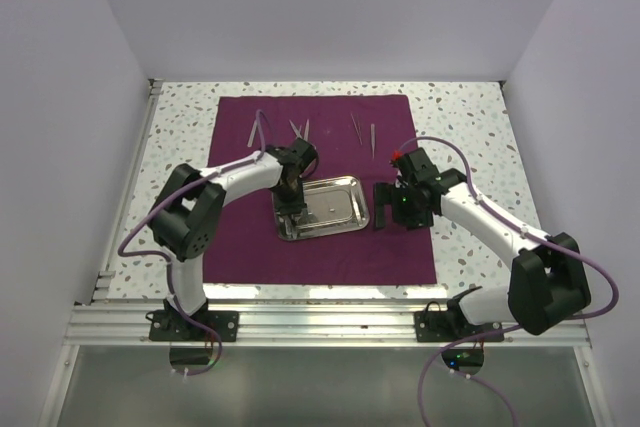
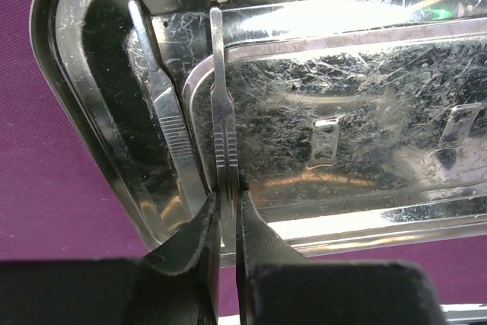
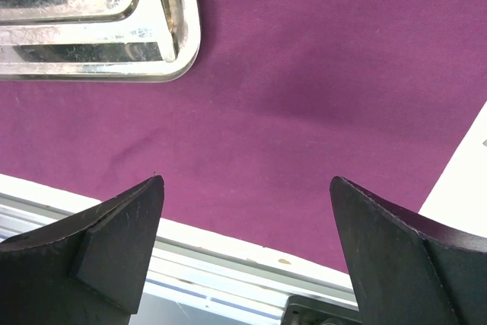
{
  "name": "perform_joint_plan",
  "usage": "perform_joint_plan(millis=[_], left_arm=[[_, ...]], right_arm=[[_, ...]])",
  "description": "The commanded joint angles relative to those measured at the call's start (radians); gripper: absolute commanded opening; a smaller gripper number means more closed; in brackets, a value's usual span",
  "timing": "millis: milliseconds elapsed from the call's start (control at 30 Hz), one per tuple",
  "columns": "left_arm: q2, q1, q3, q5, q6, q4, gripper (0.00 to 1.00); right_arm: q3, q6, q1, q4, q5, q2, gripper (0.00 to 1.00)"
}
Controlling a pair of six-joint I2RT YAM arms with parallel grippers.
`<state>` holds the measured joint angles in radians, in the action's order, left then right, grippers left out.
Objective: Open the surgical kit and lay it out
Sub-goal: Pick up the medical item from the container.
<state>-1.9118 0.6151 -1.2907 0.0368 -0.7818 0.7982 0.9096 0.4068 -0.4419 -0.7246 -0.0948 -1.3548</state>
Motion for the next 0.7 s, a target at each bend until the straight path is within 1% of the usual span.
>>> perform_joint_plan(millis=[0, 33, 67, 100, 167, 200, 333, 467, 667], left_arm=[[-0.056, -0.009, 0.001, 0.049, 0.032, -0.068, 0.08], [-0.050, -0.006, -0.004, 0.049, 0.036, -0.060, 0.14], [-0.040, -0.003, -0.009, 0.048, 0.038, -0.045, 0.26], [-0.035, 0.000, -0.015, 0.048, 0.039, -0.039, 0.31], [-0.030, 0.012, -0.021, 0.043, 0.041, -0.018, 0.36], [-0.029, 0.017, -0.021, 0.041, 0.038, -0.013, 0.38], [-0.030, 0.040, -0.006, 0.038, 0.033, -0.008, 0.38], [-0.027, 0.052, 0.013, 0.020, 0.026, -0.004, 0.33], [0.005, 0.081, 0.070, 0.018, 0.004, 0.009, 0.33]], right_arm=[[0.041, -0.013, 0.005, -0.015, 0.024, 0.000, 0.95], [0.038, -0.014, 0.006, -0.015, 0.023, 0.002, 0.95], [0.037, -0.011, 0.005, -0.015, 0.023, 0.003, 0.95], [0.034, -0.011, 0.006, -0.016, 0.024, 0.005, 0.95], [0.028, -0.006, 0.006, -0.012, 0.024, 0.009, 0.94], [0.025, -0.005, 0.006, -0.012, 0.021, 0.010, 0.95], [0.017, 0.000, 0.005, -0.007, 0.015, 0.013, 0.95], [0.014, -0.002, 0.006, -0.006, 0.009, 0.016, 0.95], [-0.001, -0.005, 0.006, -0.010, 0.013, 0.034, 0.95]])
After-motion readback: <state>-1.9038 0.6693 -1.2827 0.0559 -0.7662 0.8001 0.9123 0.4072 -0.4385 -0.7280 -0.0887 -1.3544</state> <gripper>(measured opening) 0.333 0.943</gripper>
